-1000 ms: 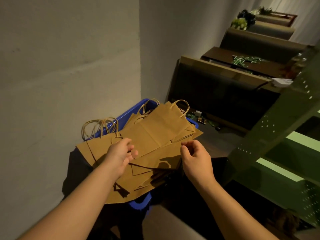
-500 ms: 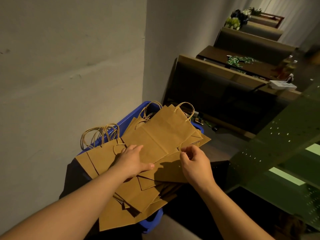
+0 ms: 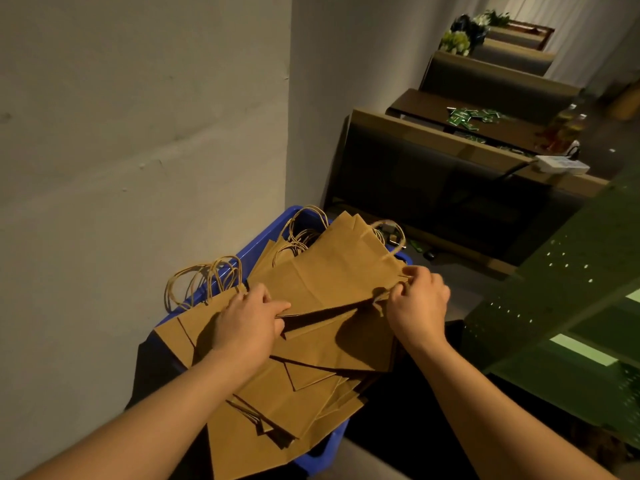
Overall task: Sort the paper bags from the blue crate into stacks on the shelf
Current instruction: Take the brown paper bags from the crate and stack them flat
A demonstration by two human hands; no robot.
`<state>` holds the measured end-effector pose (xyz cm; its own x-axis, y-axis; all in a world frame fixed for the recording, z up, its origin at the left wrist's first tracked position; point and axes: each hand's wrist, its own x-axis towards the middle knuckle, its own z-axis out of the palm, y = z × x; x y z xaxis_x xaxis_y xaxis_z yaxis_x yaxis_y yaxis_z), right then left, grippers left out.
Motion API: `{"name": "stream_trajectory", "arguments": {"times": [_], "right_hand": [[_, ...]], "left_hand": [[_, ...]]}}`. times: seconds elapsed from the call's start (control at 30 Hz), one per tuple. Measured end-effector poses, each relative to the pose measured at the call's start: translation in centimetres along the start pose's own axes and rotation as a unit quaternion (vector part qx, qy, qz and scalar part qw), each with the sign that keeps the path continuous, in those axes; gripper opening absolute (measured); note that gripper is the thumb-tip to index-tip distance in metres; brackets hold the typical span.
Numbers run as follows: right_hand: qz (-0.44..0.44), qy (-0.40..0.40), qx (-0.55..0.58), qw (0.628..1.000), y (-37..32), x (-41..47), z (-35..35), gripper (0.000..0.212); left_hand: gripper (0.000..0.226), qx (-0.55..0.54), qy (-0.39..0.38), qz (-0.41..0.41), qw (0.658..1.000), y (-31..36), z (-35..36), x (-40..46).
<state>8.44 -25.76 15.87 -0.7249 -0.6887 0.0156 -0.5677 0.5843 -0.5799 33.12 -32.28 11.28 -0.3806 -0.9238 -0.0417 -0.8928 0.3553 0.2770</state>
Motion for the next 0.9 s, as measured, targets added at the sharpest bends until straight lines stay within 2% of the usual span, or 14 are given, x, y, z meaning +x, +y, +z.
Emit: {"name": "stream_trajectory", "arguments": {"times": [0.07,0.17,0.3,0.43,0.5,0.6,0.67,0.73,0.8,0.83,0.9], "right_hand": [[0.018,-0.009,-0.037,0.999,0.1,1.0,0.2,0.042],[0.04,-0.08,-0.108,0.99,0.3,2.2,0.5,0.037],[0.084,-0.106,-0.046,0.99,0.2,3.5,1.1,0.033],[0.136,-0.104,0.03,0.985,-0.3,4.0,1.1,0.045],[0.115,-0.054,0.019,0.992,-0.2,4.1,0.8,0.051],[0.069,0.001,0.036,0.997,0.0,4.1,0.2,0.048],[0.044,0.011,0.035,0.998,0.3,4.6,0.1,0.048],[0.029,-0.017,0.035,0.999,0.4,5.1,0.0,0.048],[0.028,-0.072,0.024,0.997,0.6,5.4,0.5,0.045],[0.03,-0.099,0.005,0.995,0.8,5.7,0.8,0.042],[0.031,-0.133,-0.032,0.99,0.7,6.1,1.3,0.04]], "left_hand": [[0.033,-0.09,0.047,-0.024,0.995,-0.6,-0.1,-0.6],[0.025,-0.213,0.08,-0.053,0.972,-1.2,-0.8,-1.7],[0.022,-0.322,0.099,-0.12,0.934,-1.6,-1.7,-3.2],[0.003,-0.484,0.09,-0.192,0.849,-0.9,-1.5,-4.2],[0.018,-0.513,0.103,-0.231,0.82,-0.4,-1.6,-4.2],[0.047,-0.562,0.123,-0.271,0.771,-0.6,-1.8,-4.1],[0.053,-0.597,0.146,-0.288,0.734,-1.0,-2.1,-4.3],[0.046,-0.61,0.189,-0.296,0.71,-1.4,-2.4,-4.7],[0.04,-0.644,0.236,-0.308,0.659,-1.4,-2.9,-5.3],[0.04,-0.668,0.244,-0.318,0.628,-1.1,-3.0,-5.5],[0.046,-0.709,0.215,-0.337,0.581,-0.3,-3.0,-6.0]]}}
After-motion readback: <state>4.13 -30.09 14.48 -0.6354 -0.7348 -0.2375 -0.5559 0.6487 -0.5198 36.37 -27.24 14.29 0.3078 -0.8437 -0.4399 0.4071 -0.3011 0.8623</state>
